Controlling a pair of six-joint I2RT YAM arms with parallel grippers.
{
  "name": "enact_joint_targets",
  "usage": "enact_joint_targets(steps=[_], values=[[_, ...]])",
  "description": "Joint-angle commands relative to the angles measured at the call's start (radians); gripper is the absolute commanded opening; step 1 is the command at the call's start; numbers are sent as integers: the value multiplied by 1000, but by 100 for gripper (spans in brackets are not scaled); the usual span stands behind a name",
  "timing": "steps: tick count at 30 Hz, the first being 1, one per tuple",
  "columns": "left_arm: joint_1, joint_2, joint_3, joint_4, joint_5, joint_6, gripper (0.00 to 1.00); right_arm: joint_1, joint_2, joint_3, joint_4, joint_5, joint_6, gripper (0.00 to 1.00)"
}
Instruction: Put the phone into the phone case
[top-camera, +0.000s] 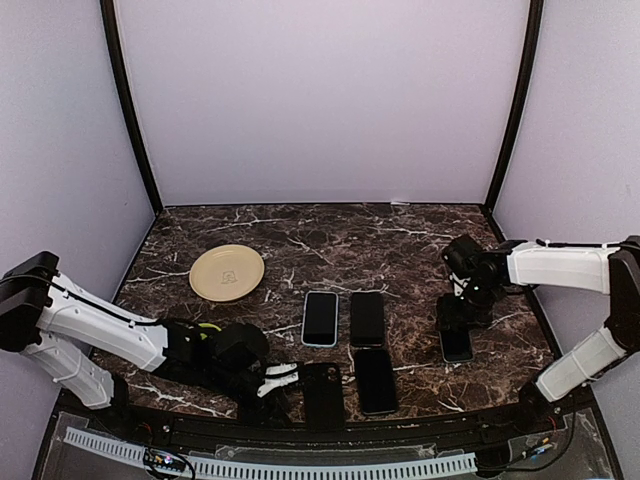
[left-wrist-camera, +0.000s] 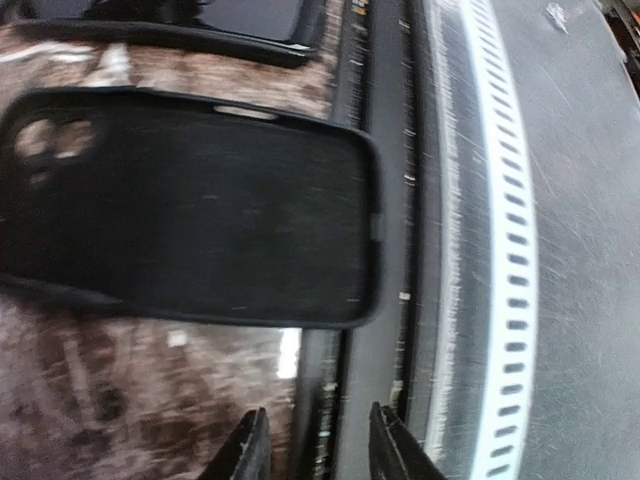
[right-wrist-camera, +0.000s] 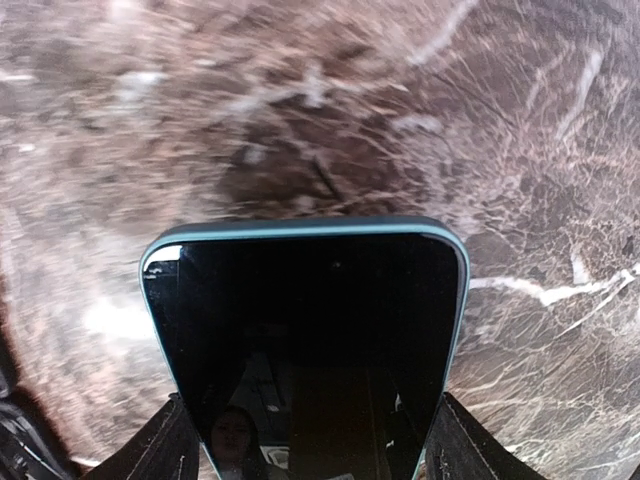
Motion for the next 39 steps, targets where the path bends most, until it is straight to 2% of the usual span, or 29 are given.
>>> enact_joint_targets(steps=[1, 5, 9, 14, 19, 23, 26, 29, 34, 39], values=[[-62, 46, 52, -33, 61, 74, 34, 22, -52, -2, 30, 17, 20, 39], [-79, 103, 82, -57, 67, 72, 33, 34, -98, -15, 43, 10, 14, 38], [-85, 149, 100, 13, 10, 47, 33, 90, -139, 12, 31, 17, 54, 36], [-86, 251, 174, 19, -168, -19, 33, 266, -183, 79, 40, 90, 193, 34], [-86, 263, 191, 27, -273, -68, 32, 506, -137, 142, 69, 201, 367, 32], [-86, 235, 172, 86, -351, -94, 32, 685, -24, 249, 51, 274, 457, 32], [-84, 217, 159, 151, -463, -96, 32, 753, 57, 324, 33, 291, 487, 32], [-84, 201, 143, 184, -493, -97, 31, 788, 101, 351, 31, 285, 521, 32], [-84, 110, 51, 222, -467, -110, 31, 824, 120, 347, 49, 284, 578, 31], [-84, -107, -53, 214, -377, -144, 35, 890, 190, 388, 61, 279, 639, 29]])
